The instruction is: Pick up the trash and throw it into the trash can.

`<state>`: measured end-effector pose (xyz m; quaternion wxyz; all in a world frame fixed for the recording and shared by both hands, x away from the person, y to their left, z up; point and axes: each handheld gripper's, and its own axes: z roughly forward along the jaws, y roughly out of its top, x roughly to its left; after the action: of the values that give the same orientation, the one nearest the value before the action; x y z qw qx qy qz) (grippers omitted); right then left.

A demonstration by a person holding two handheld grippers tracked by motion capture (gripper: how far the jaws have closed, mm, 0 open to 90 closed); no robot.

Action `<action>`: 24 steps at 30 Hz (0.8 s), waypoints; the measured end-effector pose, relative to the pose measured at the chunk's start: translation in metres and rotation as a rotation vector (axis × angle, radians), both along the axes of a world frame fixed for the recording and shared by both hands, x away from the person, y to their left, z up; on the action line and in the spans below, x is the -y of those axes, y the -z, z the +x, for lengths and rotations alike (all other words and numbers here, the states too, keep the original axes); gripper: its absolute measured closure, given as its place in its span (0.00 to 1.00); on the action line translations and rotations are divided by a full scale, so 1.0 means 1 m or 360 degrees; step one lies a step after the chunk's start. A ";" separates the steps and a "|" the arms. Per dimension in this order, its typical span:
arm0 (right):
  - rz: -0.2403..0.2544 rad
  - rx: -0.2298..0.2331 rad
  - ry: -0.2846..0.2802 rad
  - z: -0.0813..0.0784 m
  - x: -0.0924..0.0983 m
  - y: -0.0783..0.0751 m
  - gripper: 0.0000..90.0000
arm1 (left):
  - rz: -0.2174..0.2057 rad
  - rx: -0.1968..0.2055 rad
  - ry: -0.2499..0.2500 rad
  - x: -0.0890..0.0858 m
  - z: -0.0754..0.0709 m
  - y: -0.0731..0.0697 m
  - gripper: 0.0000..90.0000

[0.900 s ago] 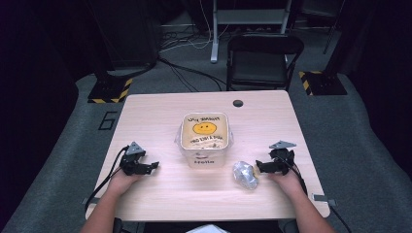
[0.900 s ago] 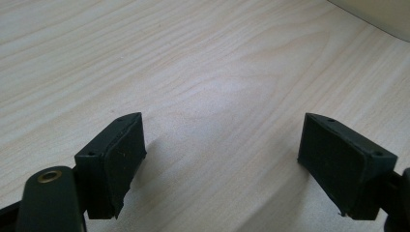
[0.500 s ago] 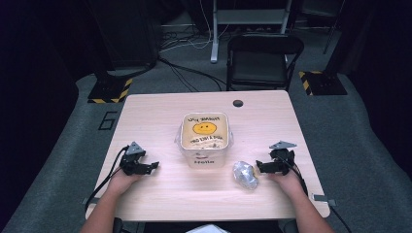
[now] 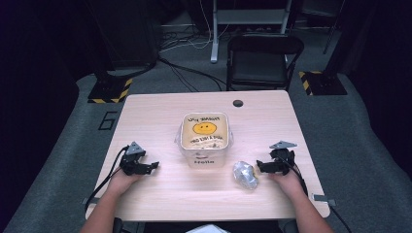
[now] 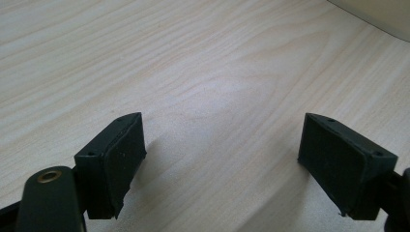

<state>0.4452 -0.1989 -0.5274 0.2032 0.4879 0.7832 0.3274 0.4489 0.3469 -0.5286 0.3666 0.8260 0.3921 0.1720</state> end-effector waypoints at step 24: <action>0.0037 0.0012 0.0006 -0.014 0.012 -0.031 0.27 | 0.0003 0.0002 0.0003 0.000 0.000 0.000 0.19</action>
<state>0.4316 -0.2111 -0.4967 0.2011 0.4904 0.7778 0.3378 0.4491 0.3470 -0.5285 0.3661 0.8266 0.3909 0.1726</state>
